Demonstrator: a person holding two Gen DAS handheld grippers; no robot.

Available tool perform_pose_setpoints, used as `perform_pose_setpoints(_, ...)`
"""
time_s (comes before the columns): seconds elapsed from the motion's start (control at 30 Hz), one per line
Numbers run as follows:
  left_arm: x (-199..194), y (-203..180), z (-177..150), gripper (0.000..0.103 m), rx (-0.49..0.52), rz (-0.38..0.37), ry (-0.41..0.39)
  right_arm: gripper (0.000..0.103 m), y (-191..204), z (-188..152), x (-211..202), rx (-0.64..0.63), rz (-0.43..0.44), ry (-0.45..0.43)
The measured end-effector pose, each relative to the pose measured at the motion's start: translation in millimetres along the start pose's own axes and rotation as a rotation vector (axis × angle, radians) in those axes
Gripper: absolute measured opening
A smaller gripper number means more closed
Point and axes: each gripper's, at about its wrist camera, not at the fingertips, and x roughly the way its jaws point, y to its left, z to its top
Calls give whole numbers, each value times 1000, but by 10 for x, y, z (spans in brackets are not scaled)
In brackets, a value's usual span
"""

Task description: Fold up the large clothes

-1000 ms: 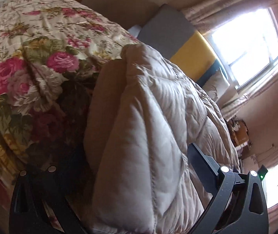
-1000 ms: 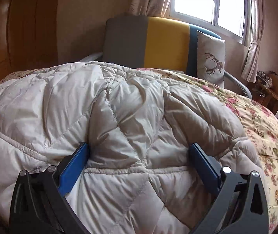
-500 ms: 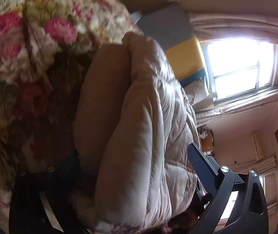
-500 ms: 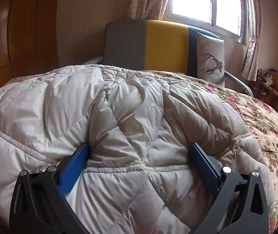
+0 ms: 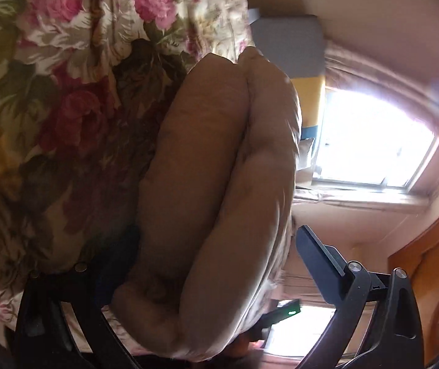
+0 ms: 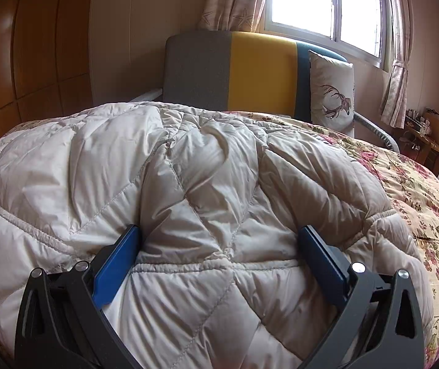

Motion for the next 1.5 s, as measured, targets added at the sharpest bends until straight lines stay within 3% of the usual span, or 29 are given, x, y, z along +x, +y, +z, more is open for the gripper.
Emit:
perform_pose_setpoints(0.07,-86,-99,22,99,2,-80,-19,101,3,-1,2,1,0,0)
perform_pose_setpoints(0.1,-132,-201,13,99,49,-91,-22,101,0,1,3,2,0,0)
perform_pose_setpoints(0.13,-155,-318,2,99,119,-54,-24,101,1,-2,2,3,0,-2)
perform_pose_setpoints(0.17,-146,-433,-10,99,199,33,-23,101,9,-12,-4,3,-1,-3)
perform_pose_setpoints(0.23,-57,-493,22,99,254,120,4,101,26,-16,-2,-1,-2,-3)
perform_pose_setpoints(0.33,139,-410,154,99,209,70,88,101,37,-19,-5,0,-1,-3)
perform_pose_setpoints(0.43,302,-503,259,99,269,33,118,101,42,-19,-1,-1,-4,-3)
perform_pose_setpoints(0.5,384,-513,317,86,283,39,115,101,43,-18,3,2,-11,-3)
perform_pose_setpoints(0.53,415,-503,323,67,268,51,115,101,45,-19,2,3,-14,-2)
perform_pose_setpoints(0.57,432,-468,324,59,237,49,116,101,48,-23,1,4,-15,-1)
perform_pose_setpoints(0.67,369,-429,262,44,178,6,105,101,59,-18,-4,4,-15,3)
perform_pose_setpoints(0.77,271,-629,86,34,243,41,55,101,77,57,-37,-11,-28,62)
perform_pose_setpoints(0.8,237,-720,37,33,263,45,37,101,81,114,-94,-4,-42,68)
perform_pose_setpoints(0.93,111,-1101,-177,31,388,44,-10,101,51,475,-408,40,-16,-57)
perform_pose_setpoints(1.07,148,-1474,-318,31,484,67,-38,101,198,897,-115,-79,-97,-20)
perform_pose_setpoints(1.13,154,-1646,-412,30,514,86,-50,101,243,992,166,-94,-84,14)
perform_pose_setpoints(1.27,189,-1903,-561,30,561,111,-66,101,453,821,822,-157,-58,192)
perform_pose_setpoints(1.4,339,-2213,-683,30,645,111,-63,101,627,642,947,-224,-120,179)
perform_pose_setpoints(1.5,477,-2464,-913,30,722,111,-47,101,602,596,943,-212,-115,171)
